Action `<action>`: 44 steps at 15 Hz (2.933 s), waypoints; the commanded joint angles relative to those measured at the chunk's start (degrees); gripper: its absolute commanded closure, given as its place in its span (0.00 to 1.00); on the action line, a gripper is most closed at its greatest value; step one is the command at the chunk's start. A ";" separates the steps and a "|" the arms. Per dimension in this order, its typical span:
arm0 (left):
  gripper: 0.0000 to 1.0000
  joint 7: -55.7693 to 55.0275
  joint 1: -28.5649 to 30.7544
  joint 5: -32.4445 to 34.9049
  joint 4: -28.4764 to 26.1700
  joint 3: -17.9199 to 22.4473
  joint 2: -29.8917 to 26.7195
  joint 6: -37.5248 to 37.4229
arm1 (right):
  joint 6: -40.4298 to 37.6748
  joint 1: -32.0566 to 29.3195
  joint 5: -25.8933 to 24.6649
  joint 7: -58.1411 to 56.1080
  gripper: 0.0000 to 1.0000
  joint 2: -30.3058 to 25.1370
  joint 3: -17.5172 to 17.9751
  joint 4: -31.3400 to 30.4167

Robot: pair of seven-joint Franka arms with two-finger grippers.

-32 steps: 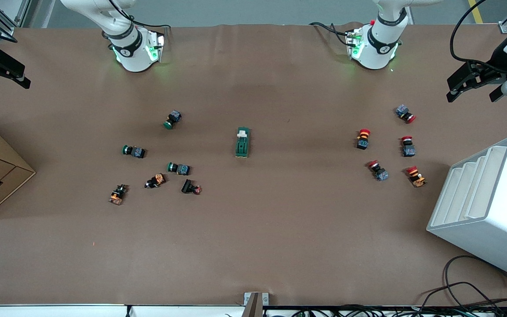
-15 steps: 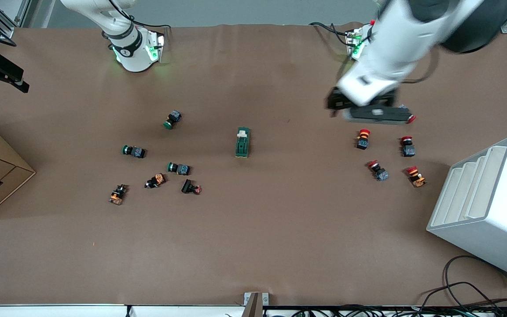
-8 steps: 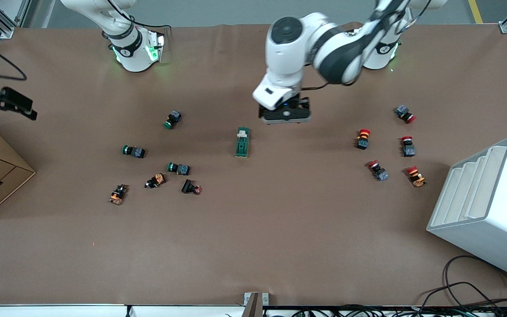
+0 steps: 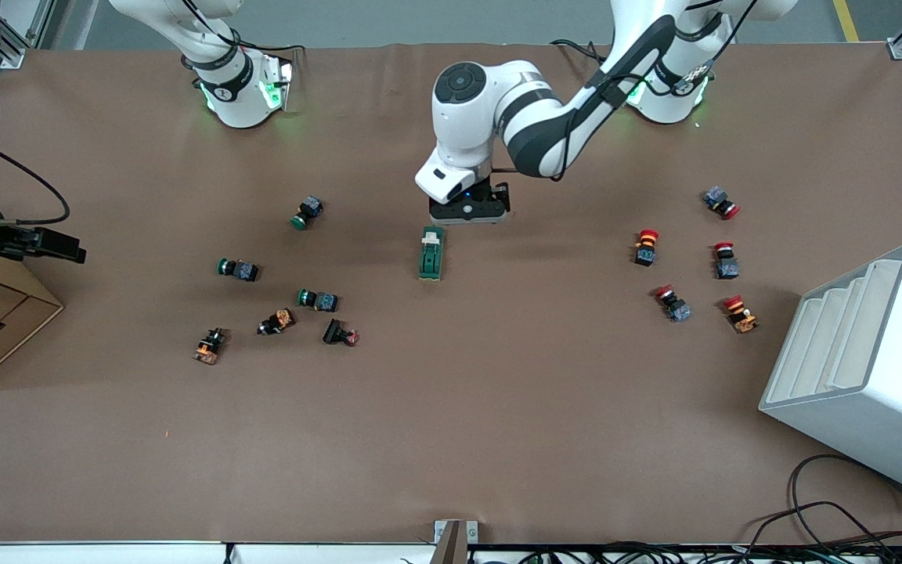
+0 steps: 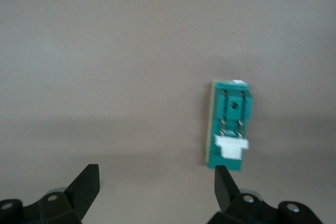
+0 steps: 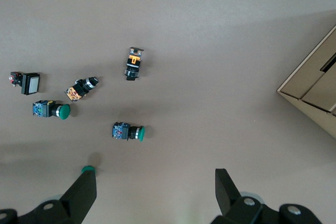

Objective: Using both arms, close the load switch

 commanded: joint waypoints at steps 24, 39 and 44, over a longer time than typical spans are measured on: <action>0.03 -67.72 -19.64 77.29 -7.10 0.74 18.82 -12.50 | 22.68 37.53 9.77 108.36 0.00 14.00 0.73 -4.45; 0.02 -73.44 -19.64 83.37 -6.92 0.83 21.37 -16.29 | 50.10 51.96 9.69 127.47 0.00 16.81 0.56 -22.21; 0.01 -73.53 -19.64 83.37 -6.83 1.80 21.37 -16.20 | 53.01 52.84 9.52 127.55 0.00 19.19 0.38 -22.21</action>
